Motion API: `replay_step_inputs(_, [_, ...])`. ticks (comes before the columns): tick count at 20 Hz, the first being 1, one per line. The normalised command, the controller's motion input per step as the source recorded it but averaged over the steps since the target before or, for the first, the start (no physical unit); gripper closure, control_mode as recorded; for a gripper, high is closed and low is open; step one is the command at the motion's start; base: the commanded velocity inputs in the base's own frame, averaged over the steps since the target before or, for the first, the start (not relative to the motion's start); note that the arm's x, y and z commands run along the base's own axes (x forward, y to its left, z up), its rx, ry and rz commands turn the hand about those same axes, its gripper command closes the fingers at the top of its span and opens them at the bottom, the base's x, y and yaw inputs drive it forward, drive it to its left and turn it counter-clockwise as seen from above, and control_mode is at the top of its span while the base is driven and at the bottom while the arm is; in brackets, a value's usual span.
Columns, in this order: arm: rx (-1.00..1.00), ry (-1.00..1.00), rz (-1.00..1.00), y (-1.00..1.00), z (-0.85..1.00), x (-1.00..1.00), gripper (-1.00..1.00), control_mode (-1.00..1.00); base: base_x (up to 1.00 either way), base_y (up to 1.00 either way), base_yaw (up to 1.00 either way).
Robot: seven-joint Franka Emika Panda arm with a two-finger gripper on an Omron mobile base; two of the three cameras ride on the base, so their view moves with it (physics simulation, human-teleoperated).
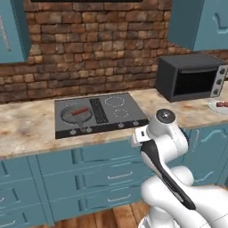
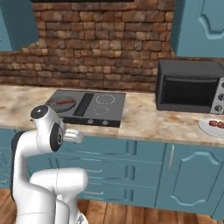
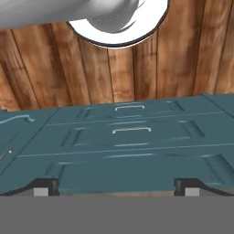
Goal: Place the cold items (cucumber and onion) from the fridge in one tupperware on the dining counter. Place the warm items (hot dog and kebab skewer) in the stove area in another tupperware.
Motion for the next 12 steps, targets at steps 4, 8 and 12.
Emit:
replay_step_inputs(4, [0.00,0.00,0.00,0.00,0.00,0.00,-1.00,1.00,0.94,0.43,-0.11])
replay_step_inputs(8, [0.00,0.00,0.00,0.00,0.00,0.00,-1.00,1.00,0.65,0.22,-0.16])
replay_step_inputs(12, [0.00,0.00,0.00,0.00,0.00,0.00,-1.00,1.00,0.28,0.07,-0.22])
